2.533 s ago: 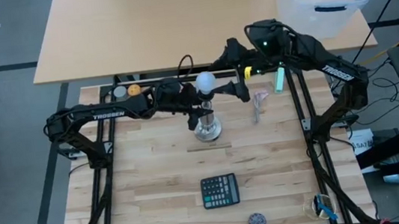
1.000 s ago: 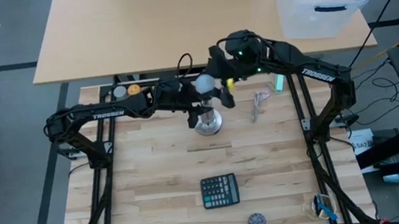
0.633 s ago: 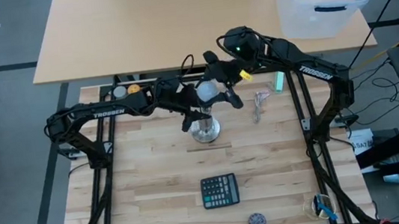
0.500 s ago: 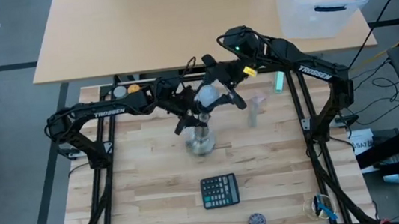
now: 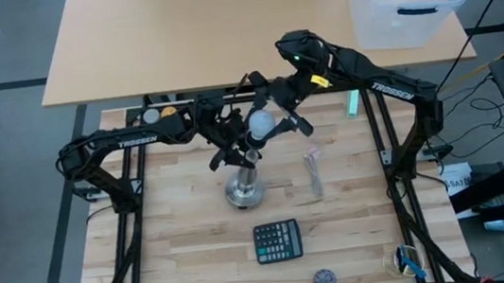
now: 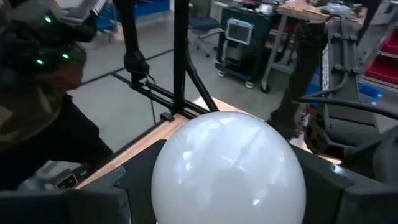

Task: Screw lightbulb
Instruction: Remove the light bulb from the lamp

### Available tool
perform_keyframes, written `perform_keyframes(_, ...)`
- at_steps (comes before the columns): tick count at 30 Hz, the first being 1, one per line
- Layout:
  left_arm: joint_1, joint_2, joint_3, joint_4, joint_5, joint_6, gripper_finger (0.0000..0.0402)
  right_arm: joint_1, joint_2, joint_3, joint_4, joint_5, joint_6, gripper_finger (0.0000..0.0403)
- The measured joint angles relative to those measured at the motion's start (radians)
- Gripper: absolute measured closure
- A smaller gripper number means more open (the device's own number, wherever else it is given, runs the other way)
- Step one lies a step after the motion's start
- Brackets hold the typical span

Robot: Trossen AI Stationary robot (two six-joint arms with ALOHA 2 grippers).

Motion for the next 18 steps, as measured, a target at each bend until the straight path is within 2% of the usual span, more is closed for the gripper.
perform_keyframes(6, 0.000, 0.000, 0.000, 0.014, 0.006, 0.002, 0.0228, -0.003, 0.020, 0.002, 0.048, -0.044, 0.046, 0.0144)
perform_keyframes(10, -0.004, 0.000, 0.000, 0.023, -0.026, 0.033, 0.0228, -0.004, 0.026, 0.002, 0.069, -0.064, 0.071, 0.0144)
perform_keyframes(13, -0.003, 0.000, 0.000, 0.030, -0.072, 0.059, 0.0228, -0.003, 0.030, 0.002, 0.104, -0.030, 0.125, 0.0138)
perform_keyframes(18, 0.000, 0.000, 0.002, 0.032, -0.172, 0.078, 0.0228, 0.005, 0.030, 0.004, 0.137, 0.097, 0.197, 0.0101)
